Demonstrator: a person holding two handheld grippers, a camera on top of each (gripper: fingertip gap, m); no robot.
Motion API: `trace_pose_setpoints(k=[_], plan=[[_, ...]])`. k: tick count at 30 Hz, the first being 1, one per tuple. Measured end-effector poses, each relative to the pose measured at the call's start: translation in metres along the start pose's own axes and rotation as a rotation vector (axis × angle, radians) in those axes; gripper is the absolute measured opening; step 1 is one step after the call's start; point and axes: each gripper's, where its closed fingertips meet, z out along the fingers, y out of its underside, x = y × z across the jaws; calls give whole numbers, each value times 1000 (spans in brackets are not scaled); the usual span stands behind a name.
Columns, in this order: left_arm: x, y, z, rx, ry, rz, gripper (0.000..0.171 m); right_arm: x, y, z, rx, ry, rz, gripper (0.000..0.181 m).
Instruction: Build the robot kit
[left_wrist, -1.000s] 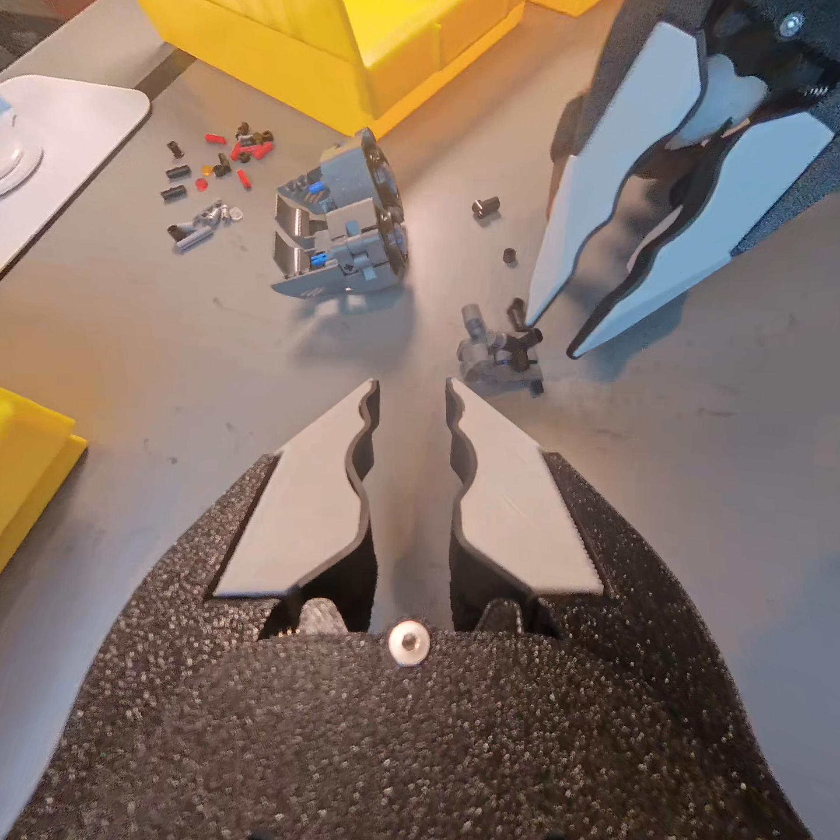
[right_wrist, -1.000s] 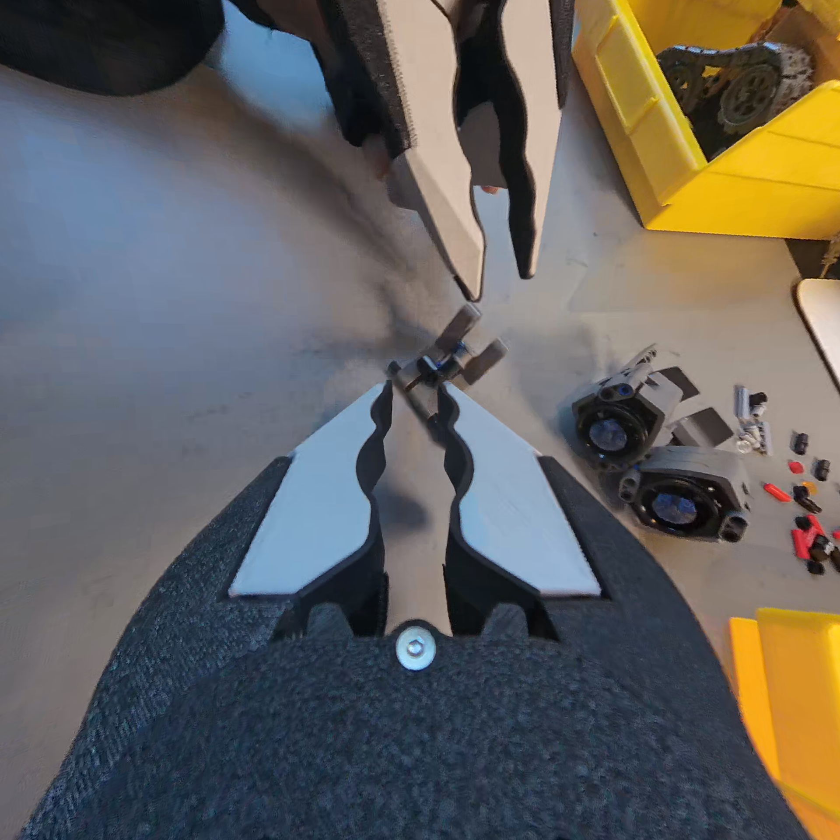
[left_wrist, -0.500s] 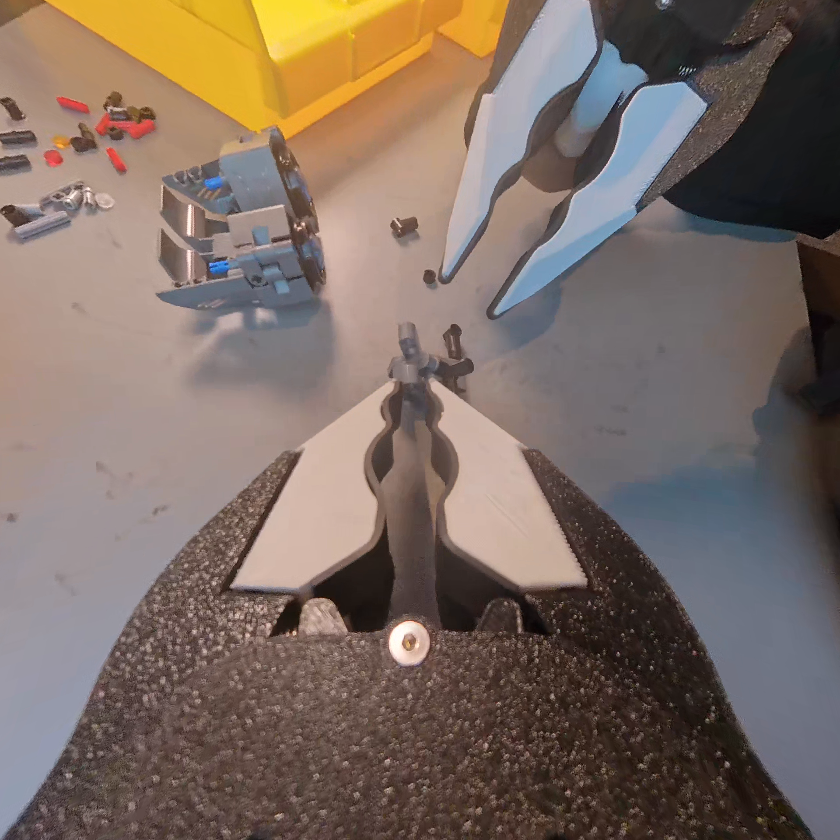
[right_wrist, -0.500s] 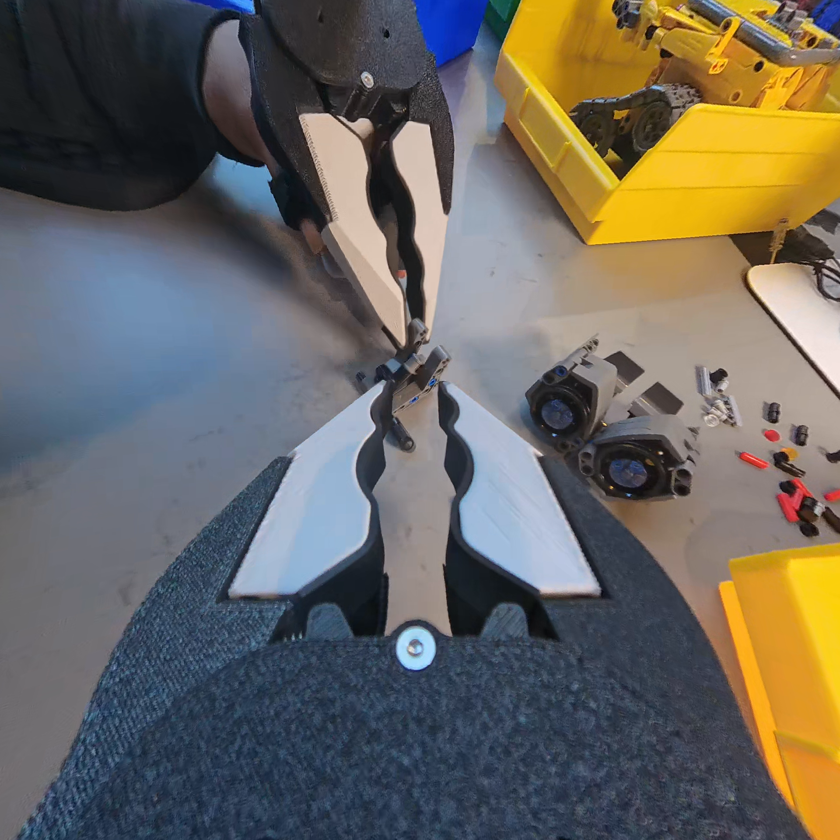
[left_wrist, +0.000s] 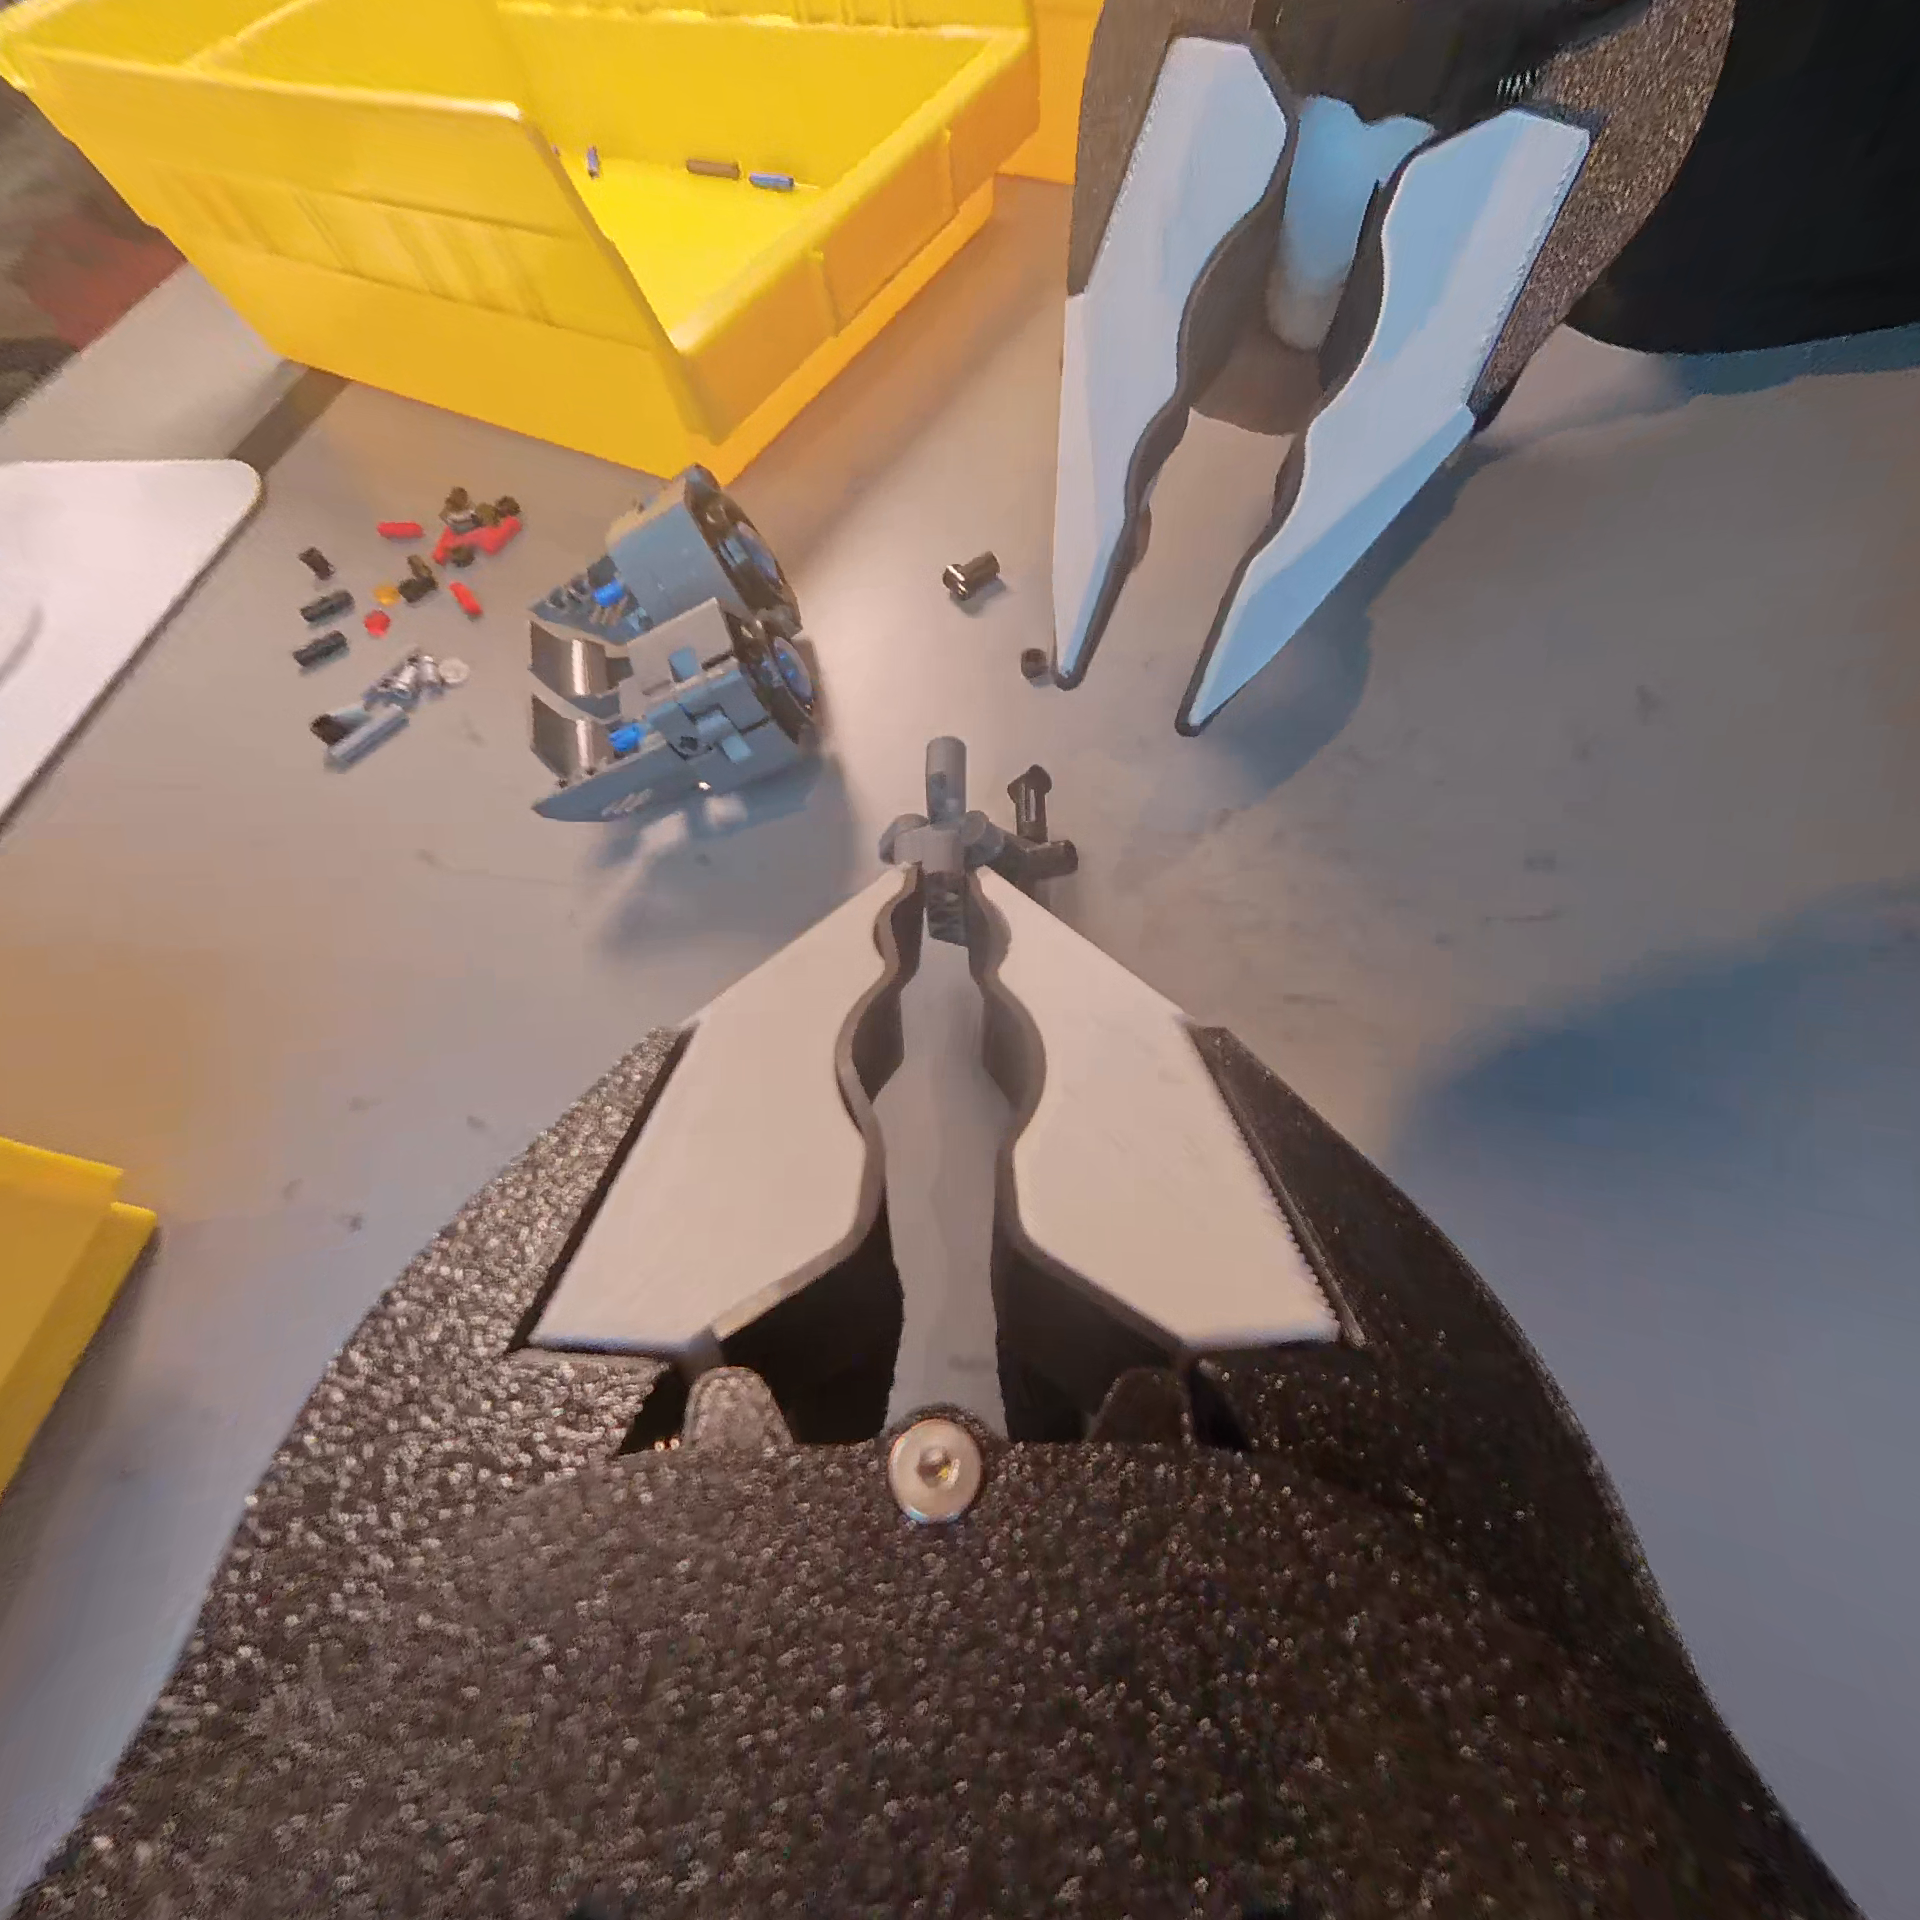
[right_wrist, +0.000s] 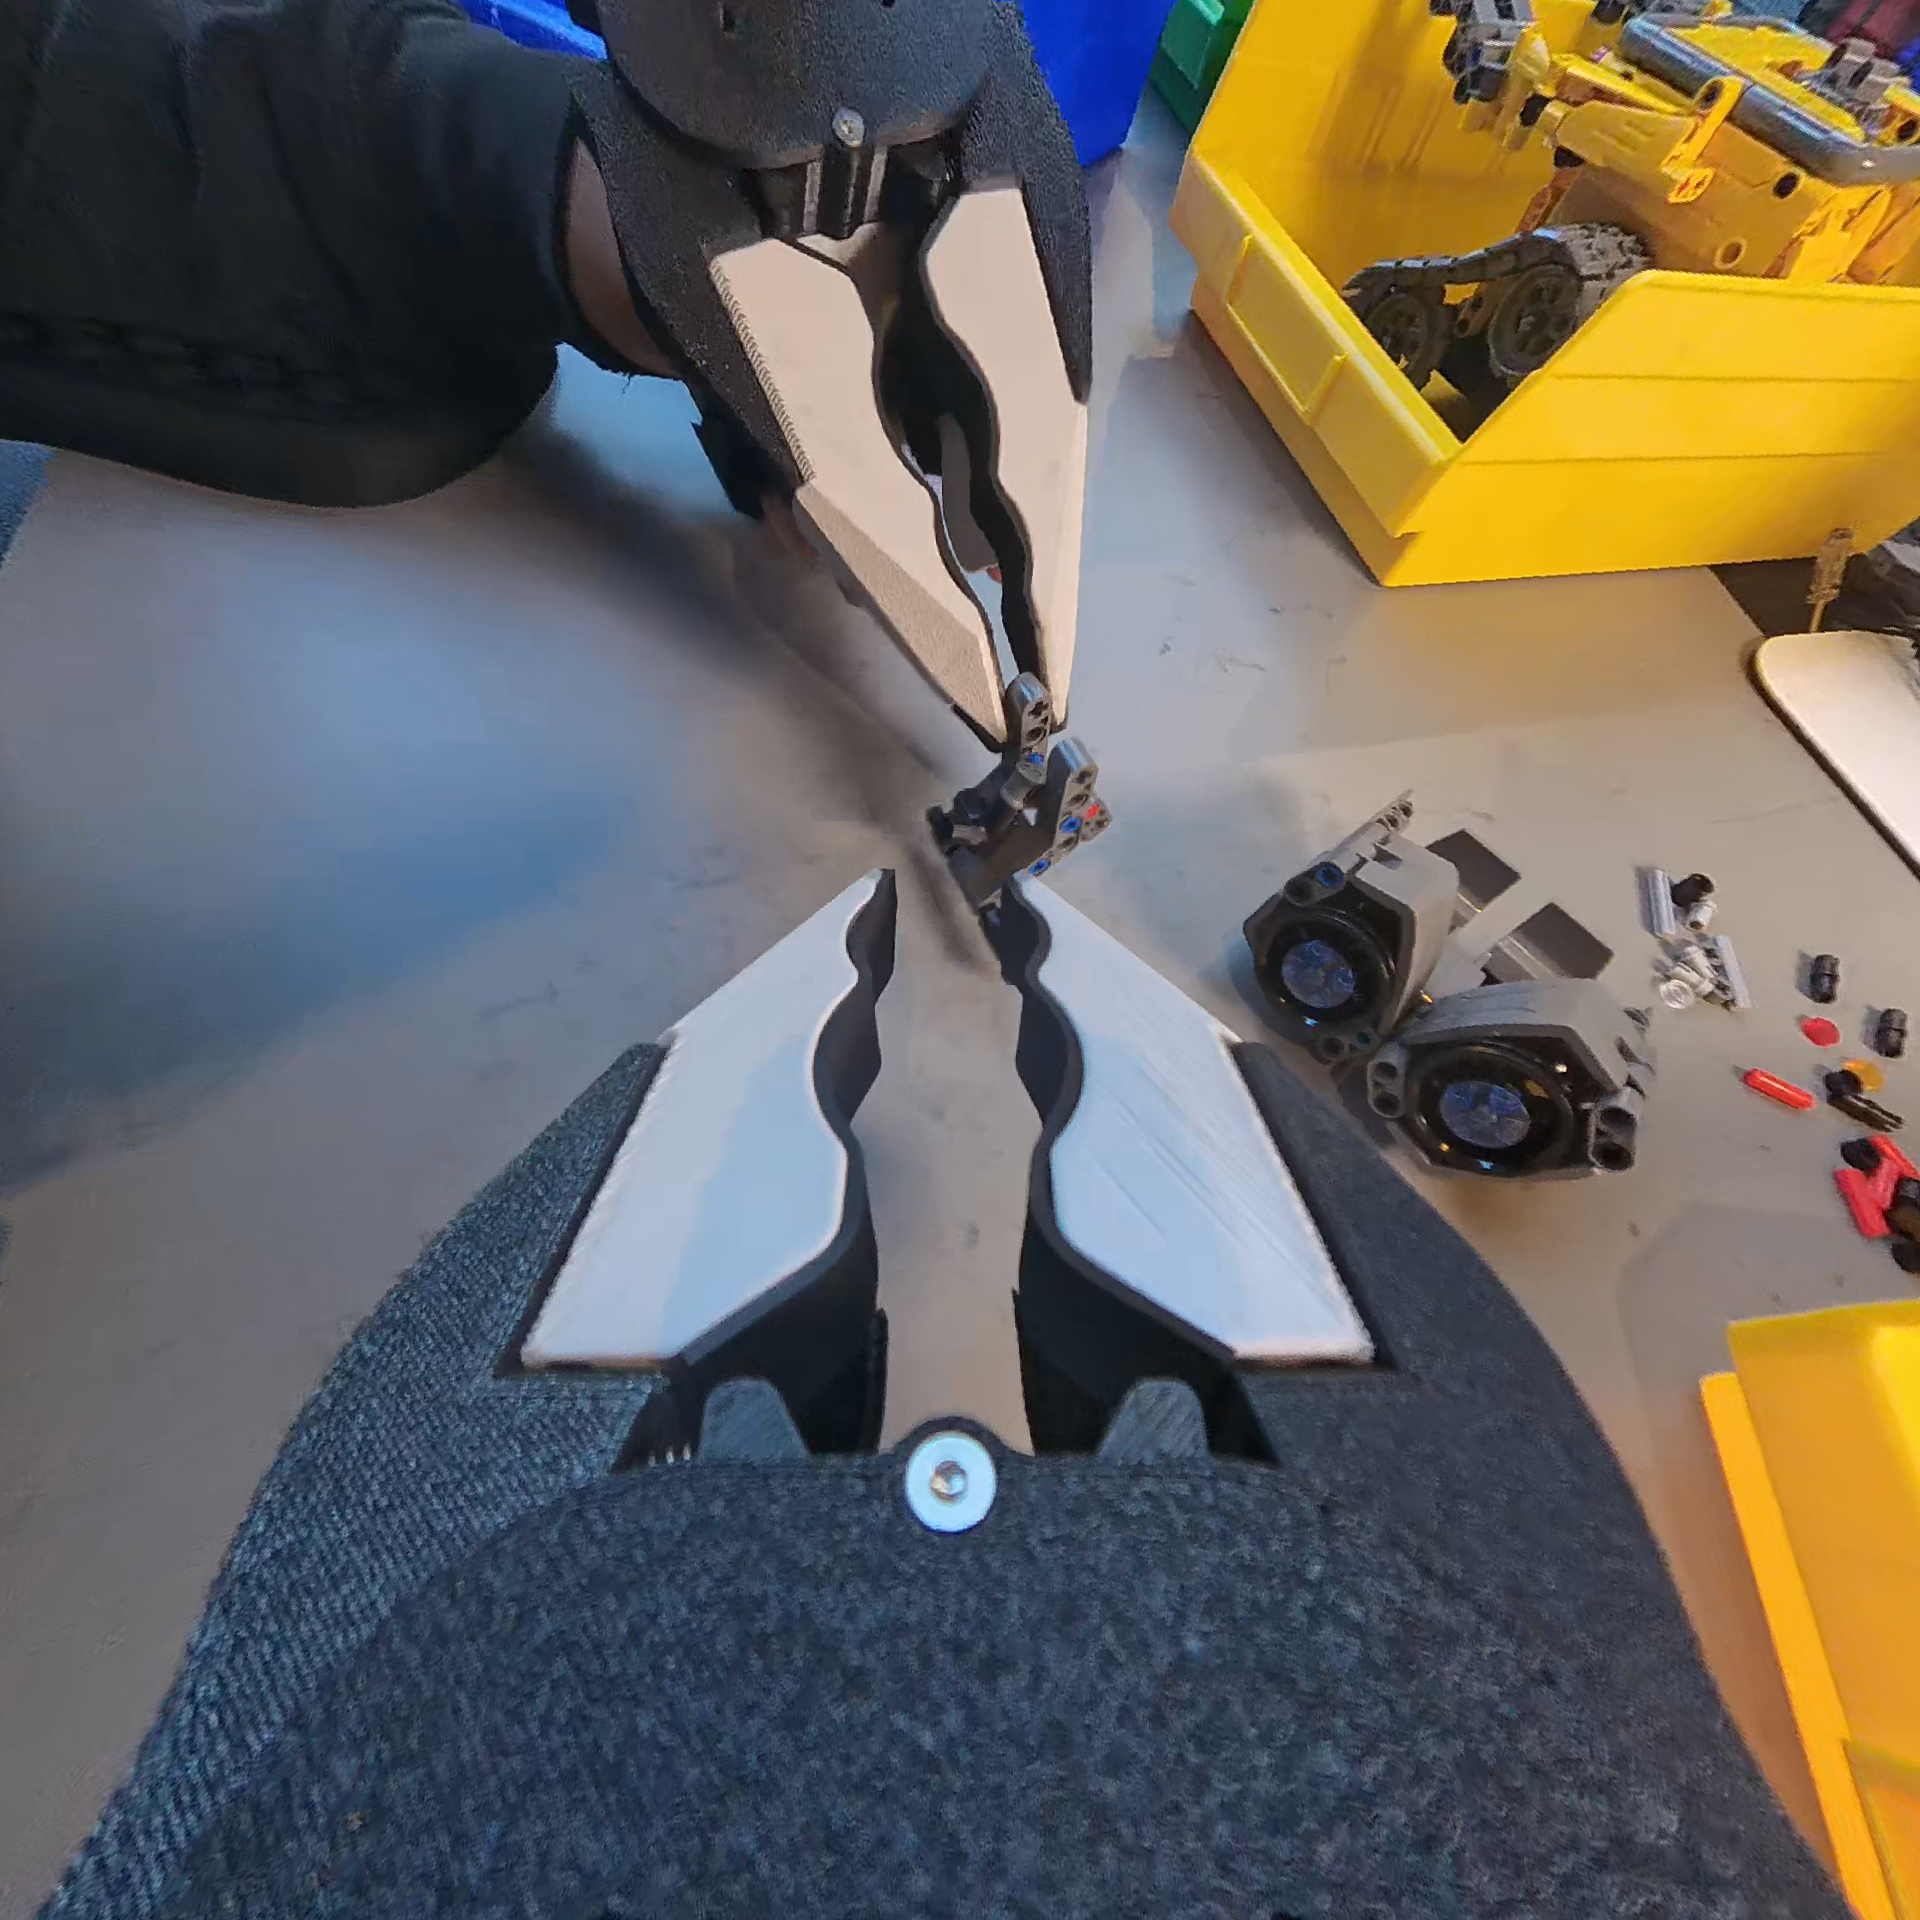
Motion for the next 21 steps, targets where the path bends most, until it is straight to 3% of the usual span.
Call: trace_pose_setpoints(k=[3,6,13,17,21], plan=[[6,10,9,-60,68,-78,10,-1,-1,0,0,-3,-2,19],[-2,13,12,-84,34,-107,17,-1,-2,-1,1,7,-8,19],[-33,-3,-12,70,-94,-245,41,14,-7,-6,40,85,11,22],[-51,-10,-27,151,-184,-321,56,27,-4,-7,33,143,65,47],[-59,-15,-35,173,-239,-331,70,34,-8,-12,49,160,126,52]])
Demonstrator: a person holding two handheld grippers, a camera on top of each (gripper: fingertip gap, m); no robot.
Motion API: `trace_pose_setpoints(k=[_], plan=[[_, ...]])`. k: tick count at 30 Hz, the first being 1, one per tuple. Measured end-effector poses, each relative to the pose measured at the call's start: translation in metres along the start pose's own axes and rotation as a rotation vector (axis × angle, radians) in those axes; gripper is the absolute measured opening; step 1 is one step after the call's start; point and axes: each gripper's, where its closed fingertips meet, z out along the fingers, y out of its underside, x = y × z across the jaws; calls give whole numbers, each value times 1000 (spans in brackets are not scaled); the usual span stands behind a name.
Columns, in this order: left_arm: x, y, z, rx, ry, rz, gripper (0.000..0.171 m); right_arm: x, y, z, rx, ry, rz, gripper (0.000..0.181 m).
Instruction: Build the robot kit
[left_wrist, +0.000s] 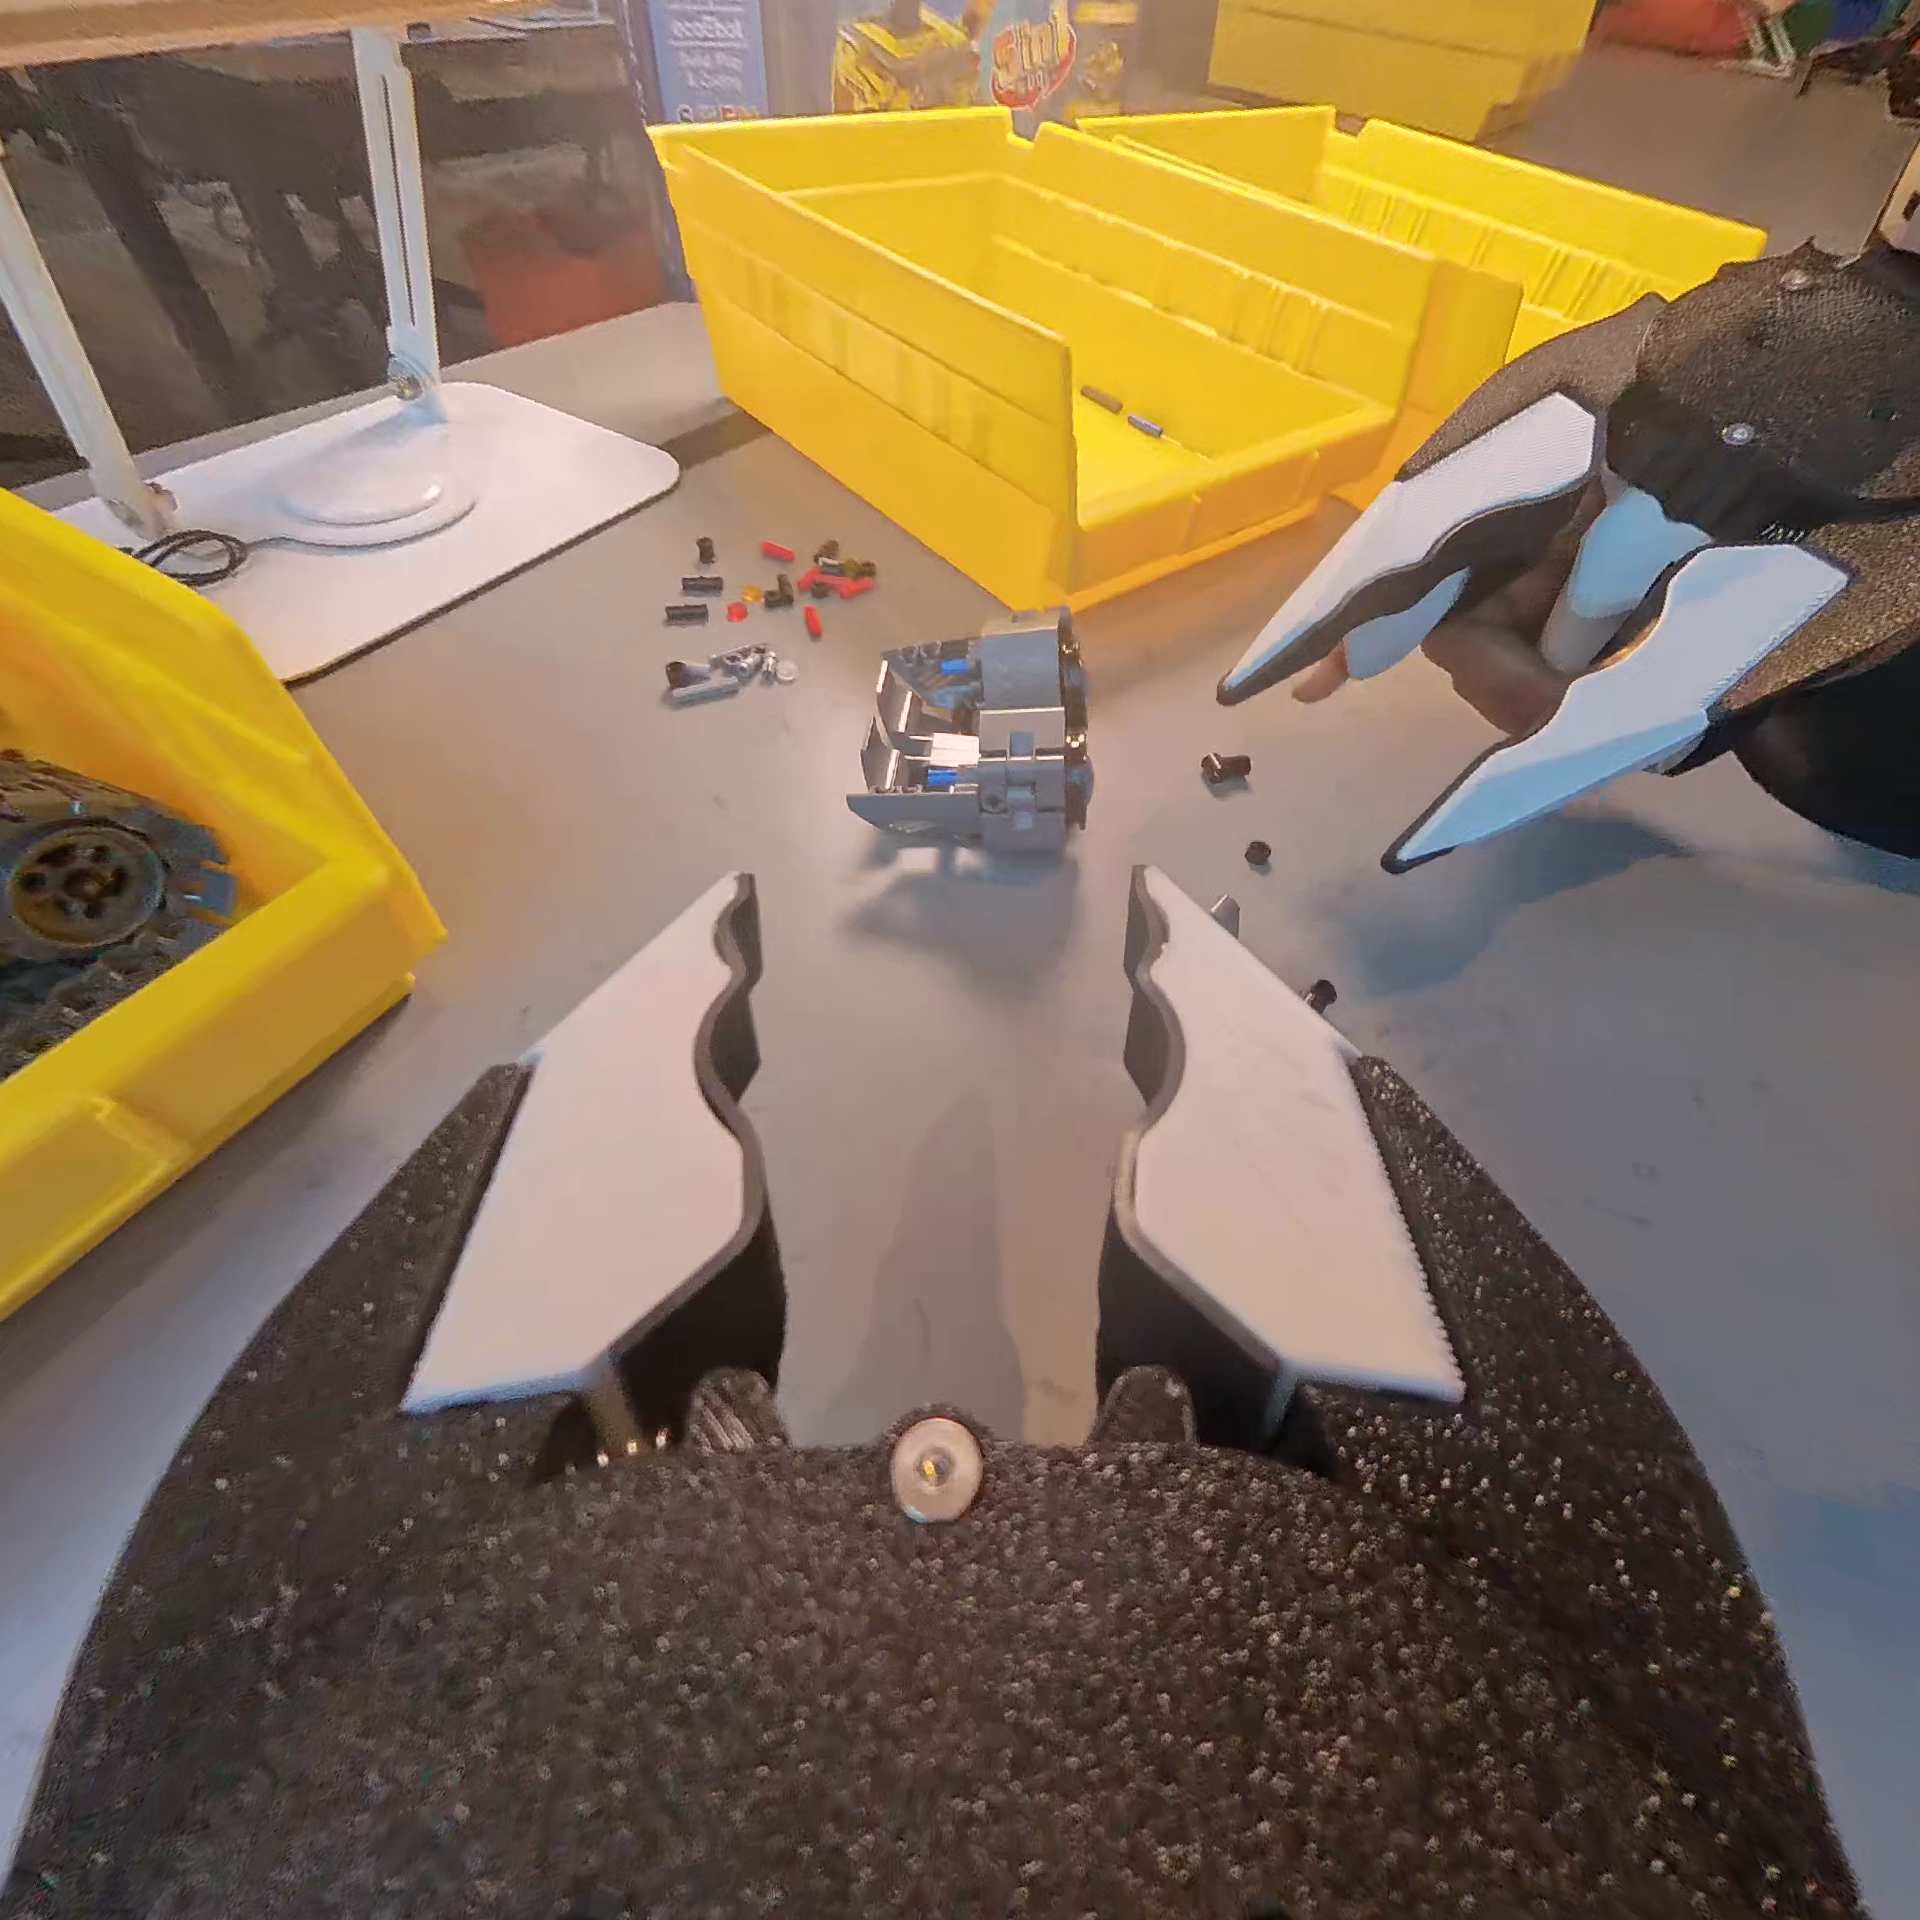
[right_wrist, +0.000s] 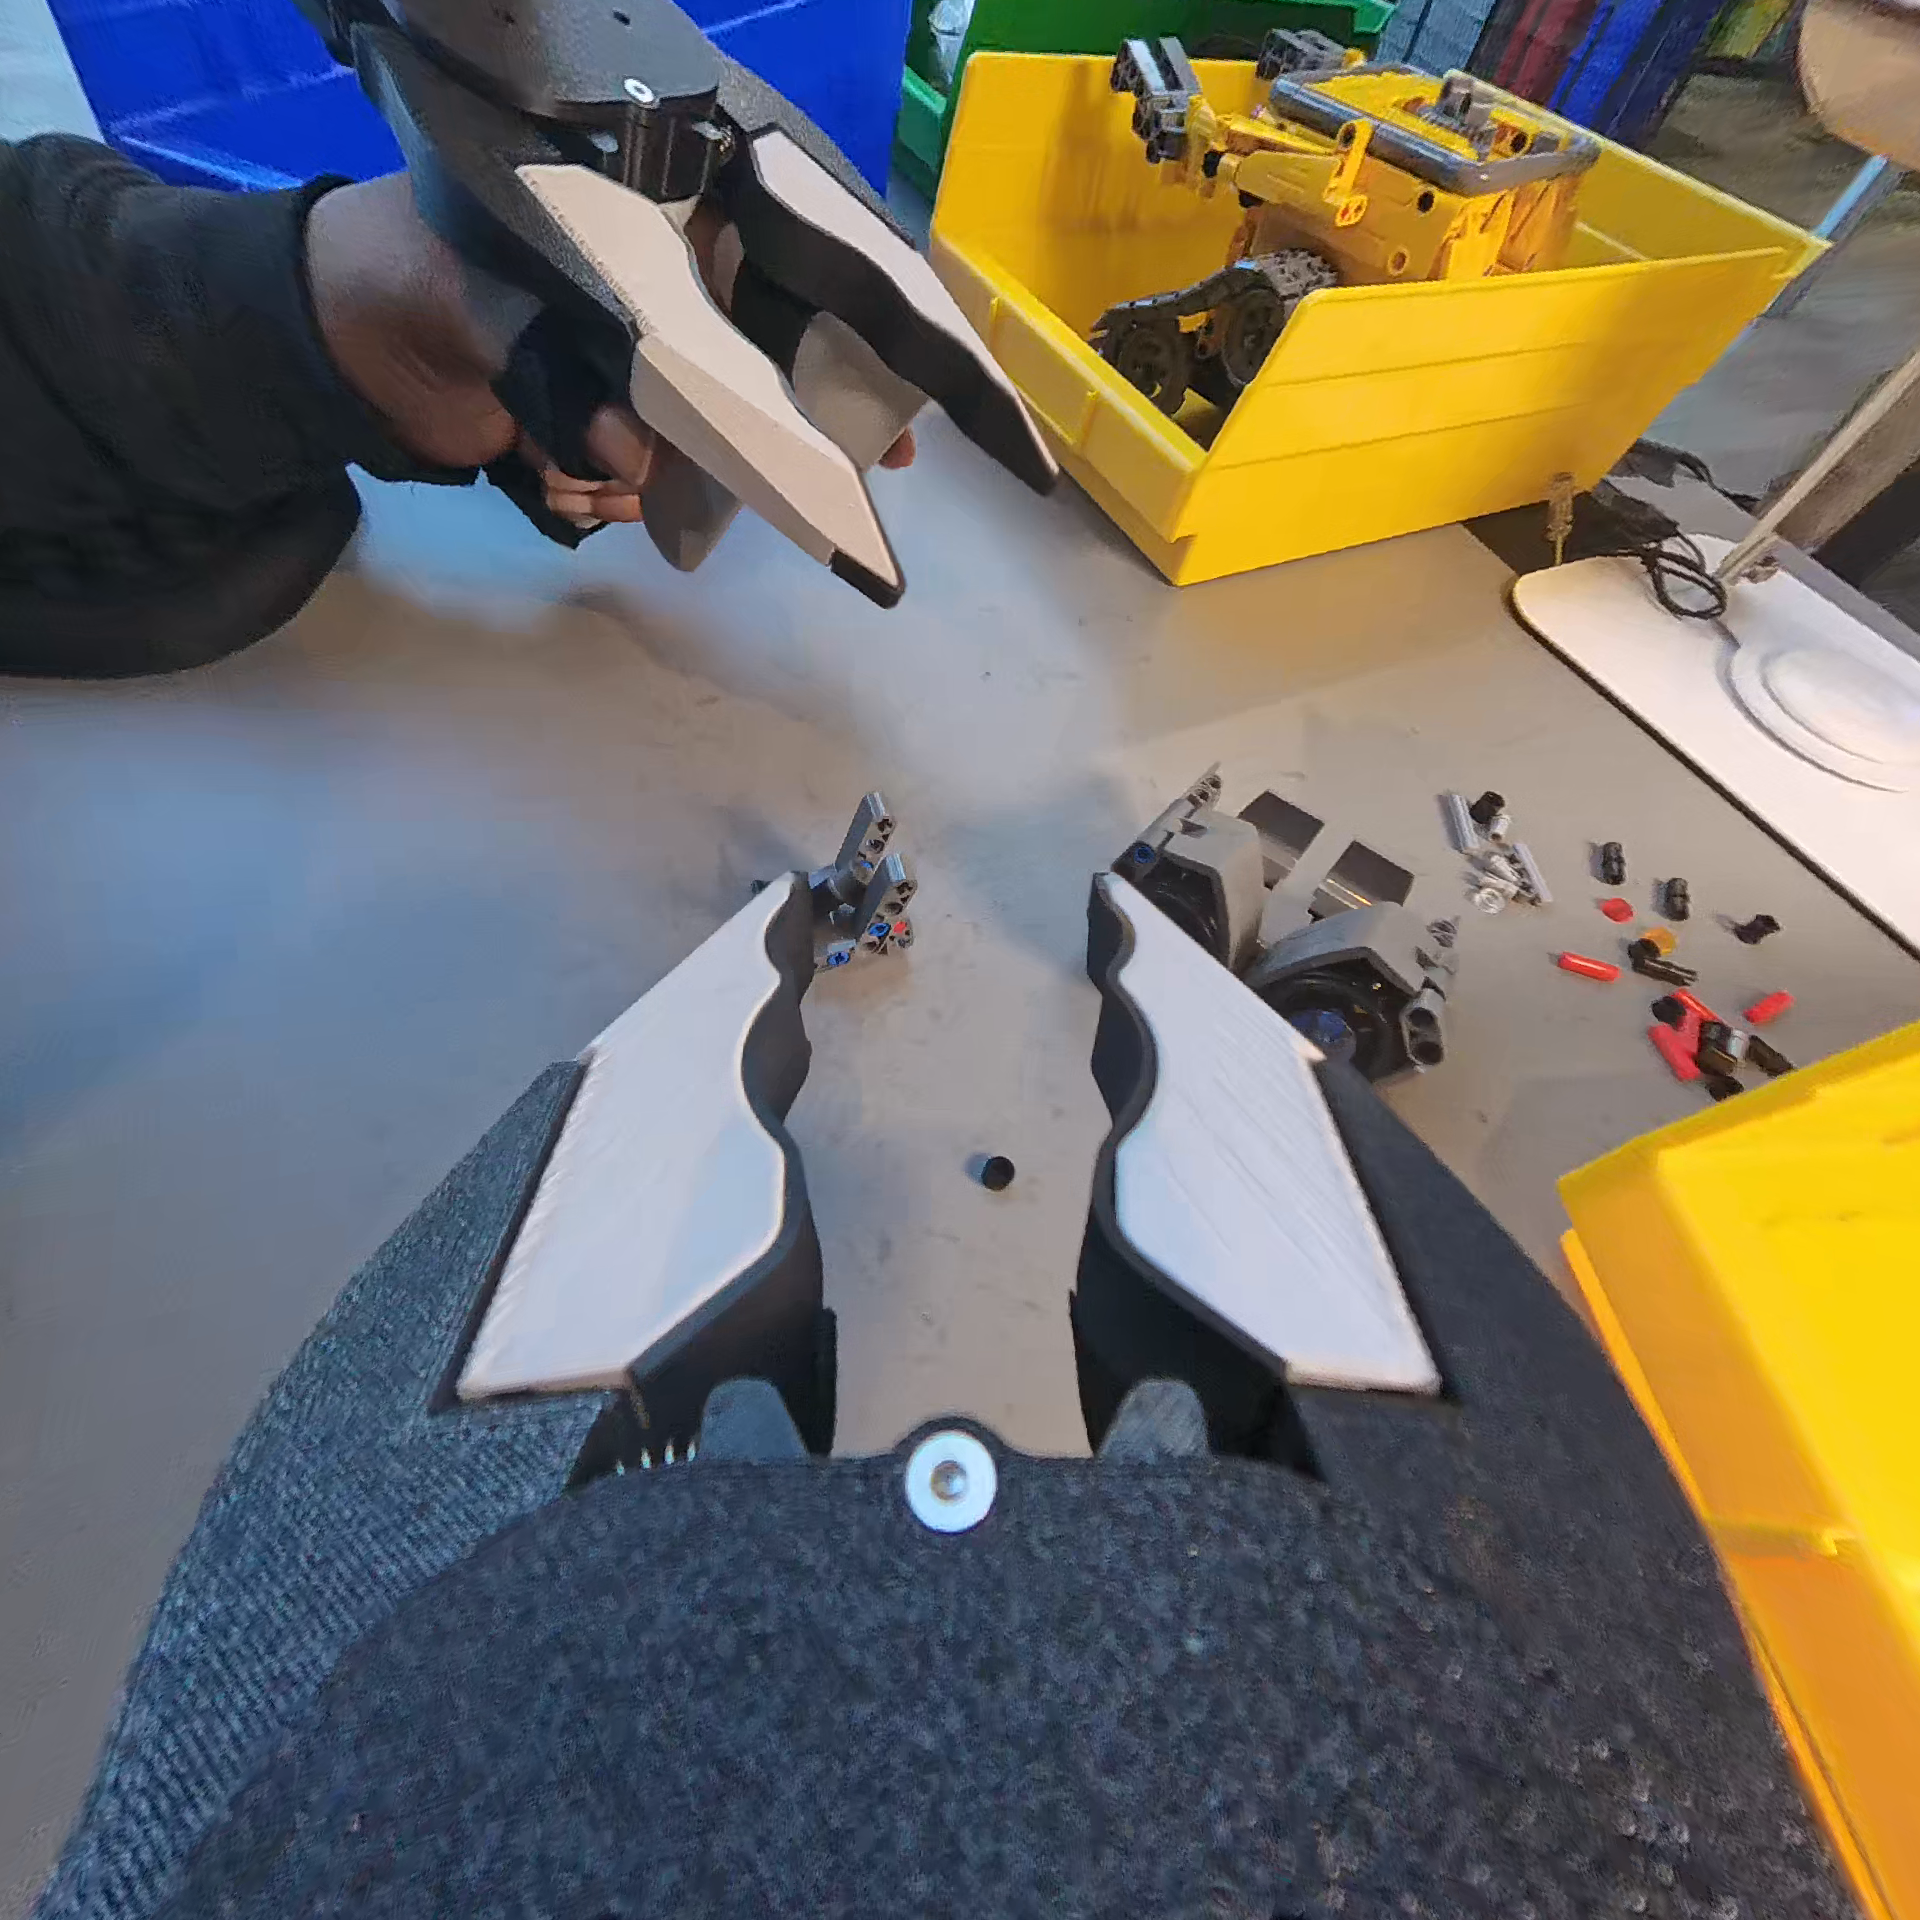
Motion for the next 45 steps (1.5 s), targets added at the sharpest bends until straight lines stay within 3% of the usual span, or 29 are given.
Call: trace_pose_setpoints(k=[4,10,16,26,31,34,45], plan=[[5,-5,-12,-20,-19,-5,82,6,-3,-8,-34,32,33,57],[19,-19,-56,31,-100,9,82,2,-2,-36,-85,135,24,70],[42,-1,-95,39,-202,-14,83,-13,11,-67,-85,205,73,72],[81,34,-128,7,-377,-72,87,-45,21,-118,-1,342,184,81],[86,54,-131,-3,-410,-121,90,-50,35,-148,29,432,219,85],[83,52,-133,7,-432,-118,94,-52,43,-159,47,457,253,85],[85,35,-91,7,-374,-106,82,-52,32,-138,85,410,255,74]])
